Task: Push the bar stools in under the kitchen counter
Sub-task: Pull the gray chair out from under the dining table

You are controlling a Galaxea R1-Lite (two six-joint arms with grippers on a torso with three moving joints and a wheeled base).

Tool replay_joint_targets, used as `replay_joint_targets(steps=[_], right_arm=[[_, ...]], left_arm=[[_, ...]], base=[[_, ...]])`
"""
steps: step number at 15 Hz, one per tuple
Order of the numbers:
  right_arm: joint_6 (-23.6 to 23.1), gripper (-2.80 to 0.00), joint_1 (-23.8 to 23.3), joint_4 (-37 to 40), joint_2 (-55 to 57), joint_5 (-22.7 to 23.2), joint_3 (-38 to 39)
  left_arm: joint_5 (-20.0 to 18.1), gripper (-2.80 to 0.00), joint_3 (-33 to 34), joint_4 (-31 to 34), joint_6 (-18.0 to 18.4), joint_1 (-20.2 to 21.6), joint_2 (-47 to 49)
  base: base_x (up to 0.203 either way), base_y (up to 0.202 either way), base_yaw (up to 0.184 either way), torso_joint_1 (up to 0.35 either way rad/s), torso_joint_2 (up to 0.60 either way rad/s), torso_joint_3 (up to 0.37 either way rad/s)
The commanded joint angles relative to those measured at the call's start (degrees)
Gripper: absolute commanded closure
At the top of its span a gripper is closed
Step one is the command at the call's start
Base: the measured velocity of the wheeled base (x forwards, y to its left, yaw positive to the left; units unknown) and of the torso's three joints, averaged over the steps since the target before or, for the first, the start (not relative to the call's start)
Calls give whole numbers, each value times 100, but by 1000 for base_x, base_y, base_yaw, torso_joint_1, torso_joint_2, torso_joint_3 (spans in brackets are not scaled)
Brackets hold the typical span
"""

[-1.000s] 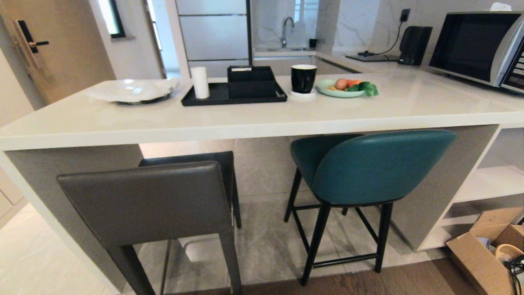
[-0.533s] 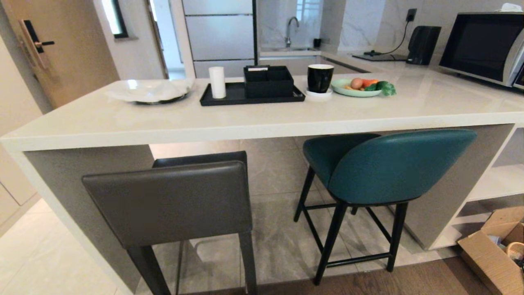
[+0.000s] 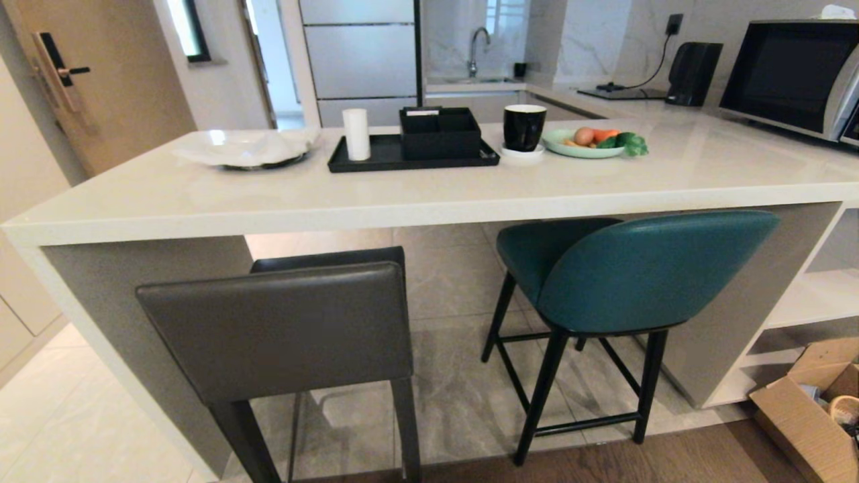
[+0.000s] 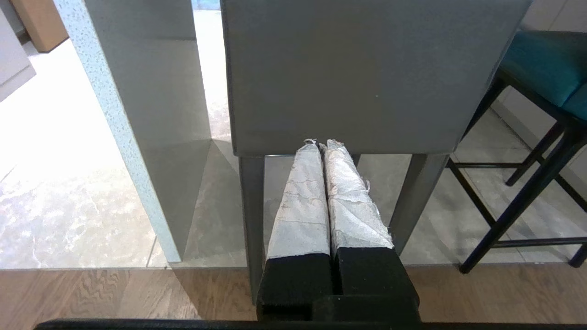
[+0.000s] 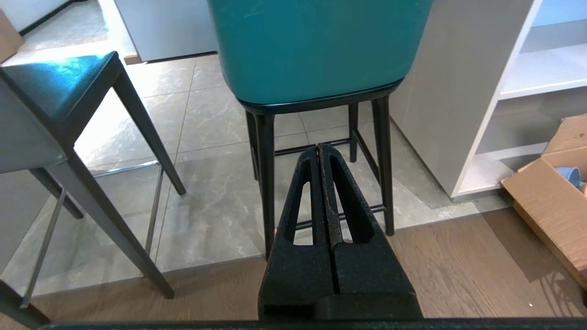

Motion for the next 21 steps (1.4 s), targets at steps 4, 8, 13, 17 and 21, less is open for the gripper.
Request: replay_joint_targets(steps=[4, 8, 13, 17, 21], right_arm=[[3, 0, 0, -2, 0, 1, 0], [3, 0, 0, -2, 0, 1, 0], [3, 0, 0, -2, 0, 1, 0], [3, 0, 0, -2, 0, 1, 0], [-4, 0, 0, -2, 0, 1, 0]], left_arm=[[4, 0, 0, -5, -8, 0, 7], [4, 0, 0, -5, -8, 0, 7], [4, 0, 0, -5, -8, 0, 7], [4, 0, 0, -5, -8, 0, 7], [4, 0, 0, -5, -8, -4, 7]], base=[[0, 0, 0, 0, 0, 0], [0, 0, 0, 0, 0, 0], [0, 0, 0, 0, 0, 0], [0, 0, 0, 0, 0, 0], [0, 0, 0, 0, 0, 0]])
